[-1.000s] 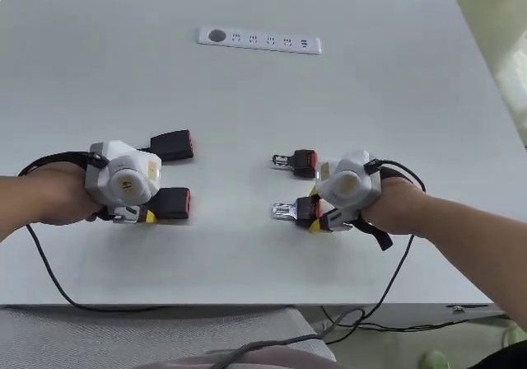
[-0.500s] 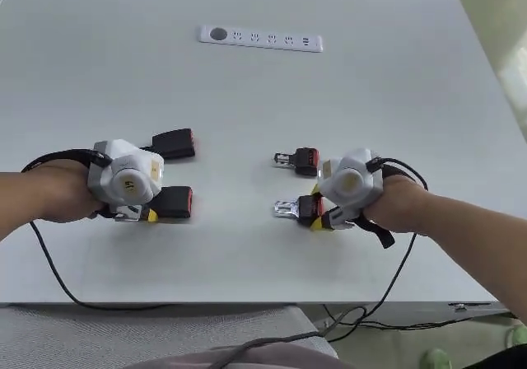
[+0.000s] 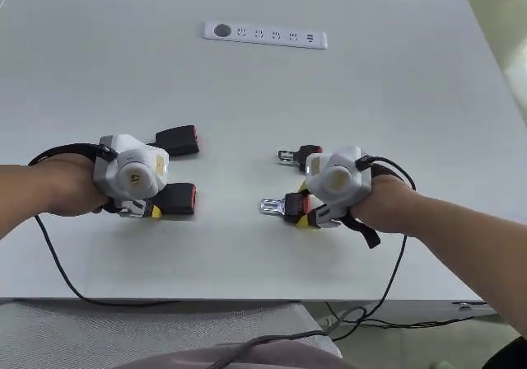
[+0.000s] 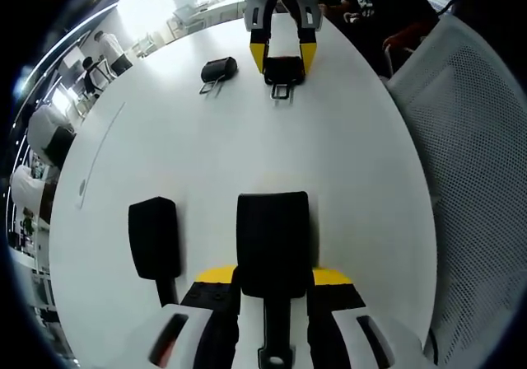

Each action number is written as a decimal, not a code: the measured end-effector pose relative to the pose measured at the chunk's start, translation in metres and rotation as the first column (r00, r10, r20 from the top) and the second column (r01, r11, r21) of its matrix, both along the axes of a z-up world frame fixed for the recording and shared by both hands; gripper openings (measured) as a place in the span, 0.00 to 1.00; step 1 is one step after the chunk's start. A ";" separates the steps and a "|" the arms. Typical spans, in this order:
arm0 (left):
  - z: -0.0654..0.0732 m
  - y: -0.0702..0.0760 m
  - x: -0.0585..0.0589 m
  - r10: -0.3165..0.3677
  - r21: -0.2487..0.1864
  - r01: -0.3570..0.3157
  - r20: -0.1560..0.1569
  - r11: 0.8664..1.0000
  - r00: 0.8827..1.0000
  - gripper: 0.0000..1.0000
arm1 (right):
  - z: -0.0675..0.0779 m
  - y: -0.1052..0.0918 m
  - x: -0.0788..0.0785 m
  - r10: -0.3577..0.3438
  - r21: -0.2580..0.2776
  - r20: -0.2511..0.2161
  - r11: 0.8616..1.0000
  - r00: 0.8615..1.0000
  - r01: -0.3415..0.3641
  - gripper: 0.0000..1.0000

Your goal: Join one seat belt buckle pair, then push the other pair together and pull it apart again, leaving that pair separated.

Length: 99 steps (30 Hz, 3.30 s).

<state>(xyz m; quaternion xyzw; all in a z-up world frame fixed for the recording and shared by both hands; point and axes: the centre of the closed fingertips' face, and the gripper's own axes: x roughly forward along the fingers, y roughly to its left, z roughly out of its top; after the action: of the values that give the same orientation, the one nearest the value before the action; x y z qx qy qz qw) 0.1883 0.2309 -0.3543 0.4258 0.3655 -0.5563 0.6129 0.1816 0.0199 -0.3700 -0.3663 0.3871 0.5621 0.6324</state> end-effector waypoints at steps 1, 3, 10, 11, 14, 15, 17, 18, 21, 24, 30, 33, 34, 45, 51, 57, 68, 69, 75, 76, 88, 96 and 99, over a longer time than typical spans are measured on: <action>0.000 0.000 0.000 -0.002 0.002 0.002 0.000 1.000 1.000 0.32 | 0.001 0.002 0.000 -0.001 0.006 -0.001 1.000 1.000 0.001 0.34; -0.001 0.000 0.000 -0.004 0.004 0.004 -0.001 1.000 1.000 0.32 | 0.000 0.008 0.000 0.000 0.011 0.001 1.000 1.000 0.000 0.34; -0.001 0.000 0.000 0.000 0.001 0.000 -0.003 1.000 1.000 0.32 | -0.002 0.028 -0.001 0.001 0.037 0.002 0.999 1.000 -0.001 0.35; -0.001 0.000 0.000 0.001 0.001 -0.001 -0.003 1.000 1.000 0.32 | -0.001 0.033 -0.001 0.000 0.044 0.001 0.999 1.000 0.000 0.35; -0.001 0.000 0.000 -0.002 0.001 0.002 -0.003 1.000 1.000 0.31 | 0.000 0.044 -0.001 0.003 0.054 0.005 0.999 1.000 -0.004 0.35; -0.002 0.000 0.000 -0.001 0.001 0.001 -0.004 1.000 1.000 0.31 | -0.001 0.049 0.000 0.007 0.060 0.005 0.998 1.000 -0.007 0.35; -0.002 0.000 0.000 -0.001 0.000 0.001 -0.005 1.000 1.000 0.31 | -0.001 0.054 0.000 0.010 0.065 0.007 0.998 1.000 -0.011 0.35; -0.002 0.000 0.000 -0.002 0.000 0.002 -0.005 1.000 1.000 0.31 | -0.001 0.058 0.000 0.011 0.068 0.007 0.998 1.000 -0.012 0.35; -0.002 0.001 0.000 -0.004 0.002 0.004 -0.007 1.000 1.000 0.31 | -0.001 0.068 0.001 0.015 0.077 0.009 0.997 1.000 -0.015 0.35; -0.002 0.000 0.000 -0.006 0.004 0.006 -0.008 1.000 1.000 0.31 | -0.002 0.075 0.001 0.028 0.071 0.024 0.997 0.999 -0.030 0.35; -0.002 0.000 0.000 -0.015 0.010 0.015 -0.008 1.000 1.000 0.31 | -0.001 0.092 0.003 0.030 0.082 0.028 0.996 0.999 -0.032 0.35; -0.001 0.000 0.000 -0.014 0.008 0.014 -0.008 1.000 1.000 0.31 | -0.002 0.099 0.003 0.027 0.092 0.021 0.995 0.999 -0.029 0.35; -0.001 0.000 -0.001 -0.014 0.008 0.014 -0.008 1.000 1.000 0.31 | -0.002 0.101 0.004 0.022 0.094 0.020 0.995 1.000 -0.024 0.35; 0.002 -0.001 -0.003 -0.016 0.009 0.016 -0.023 1.000 1.000 0.31 | -0.001 0.113 0.007 0.019 0.105 0.018 0.994 1.000 -0.021 0.35; 0.002 -0.001 -0.003 -0.018 0.017 0.018 -0.026 1.000 1.000 0.31 | 0.005 0.121 0.007 0.027 0.127 0.033 0.991 0.999 -0.031 0.34; 0.001 -0.001 -0.002 -0.024 0.013 0.024 -0.024 1.000 0.999 0.31 | 0.002 0.127 0.009 0.046 0.129 0.039 0.990 0.998 -0.051 0.34; 0.000 0.000 -0.002 -0.036 -0.019 0.035 -0.028 0.999 0.999 0.31 | 0.002 0.129 0.010 0.056 0.146 0.040 0.987 0.998 -0.061 0.32; 0.000 0.000 -0.002 -0.038 -0.018 0.037 -0.027 0.999 0.999 0.31 | 0.002 0.129 0.010 0.053 0.148 0.040 0.987 0.998 -0.058 0.32; 0.000 0.001 -0.001 -0.036 -0.013 0.035 -0.029 0.999 0.999 0.30 | 0.002 0.135 0.011 0.040 0.145 0.029 0.989 0.999 -0.044 0.31; 0.000 0.000 -0.001 -0.038 -0.006 0.037 -0.030 0.999 0.999 0.30 | 0.003 0.136 0.011 0.039 0.145 0.028 0.989 0.999 -0.043 0.31; 0.000 0.001 -0.001 -0.040 0.003 0.040 -0.028 0.999 0.999 0.30 | 0.002 0.147 0.011 0.038 0.134 0.024 0.990 0.999 -0.041 0.30; 0.001 0.002 -0.002 -0.038 0.003 0.039 -0.022 0.999 0.999 0.30 | -0.001 0.147 0.010 0.040 0.130 0.018 0.991 0.999 -0.042 0.30; 0.001 0.003 -0.001 -0.031 -0.001 0.031 -0.021 1.000 0.999 0.30 | -0.001 0.146 0.011 0.038 0.130 0.018 0.991 0.999 -0.040 0.31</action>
<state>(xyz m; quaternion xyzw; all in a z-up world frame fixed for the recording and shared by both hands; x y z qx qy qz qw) 0.1870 0.2335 -0.3531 0.4255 0.3649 -0.5702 0.6005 0.1931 0.1661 -0.3708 -0.3359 0.3374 0.5957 0.6469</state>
